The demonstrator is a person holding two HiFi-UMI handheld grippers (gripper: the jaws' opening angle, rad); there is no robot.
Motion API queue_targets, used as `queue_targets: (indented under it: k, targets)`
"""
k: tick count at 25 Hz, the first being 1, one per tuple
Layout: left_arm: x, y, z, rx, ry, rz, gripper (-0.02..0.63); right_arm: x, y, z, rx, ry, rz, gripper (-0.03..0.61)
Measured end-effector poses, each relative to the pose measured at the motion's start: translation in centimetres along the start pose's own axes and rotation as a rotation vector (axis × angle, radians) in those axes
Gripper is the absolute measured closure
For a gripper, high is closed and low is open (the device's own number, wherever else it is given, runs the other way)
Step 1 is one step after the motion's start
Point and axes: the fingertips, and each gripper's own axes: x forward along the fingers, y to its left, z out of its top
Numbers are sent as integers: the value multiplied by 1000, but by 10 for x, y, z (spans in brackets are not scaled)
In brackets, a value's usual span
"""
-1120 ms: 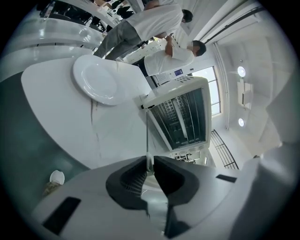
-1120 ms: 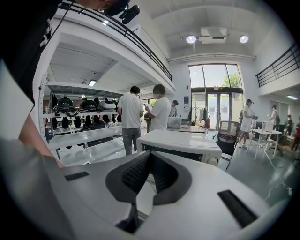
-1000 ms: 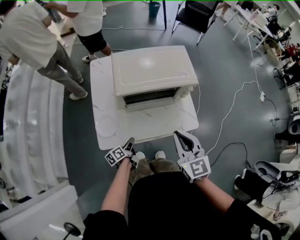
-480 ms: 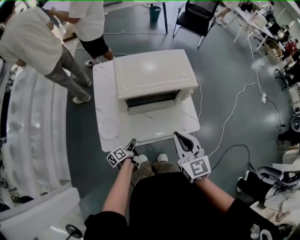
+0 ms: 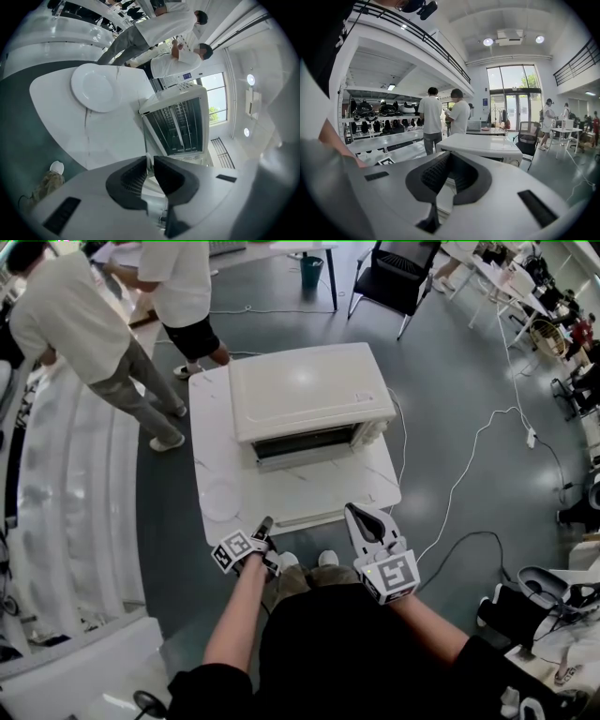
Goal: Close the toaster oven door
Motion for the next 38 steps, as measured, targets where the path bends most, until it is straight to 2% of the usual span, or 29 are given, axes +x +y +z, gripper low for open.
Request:
queue_targets:
  k: [6,15,21,38]
  targets:
    - [-3,-11,7,-30,-54,-13,552,1,-1,-5,6,8,5,557]
    - [-4,-24,15,-97,-61,-30,552,2,0,-1,15,4,4,557]
    - [-5,-25,16,-210,-80,-23,558,5,6,-3,2,-10,32,557]
    - [-6,-39,31,-270,-118,-31,557,7,7,8,-1,-17,24,557]
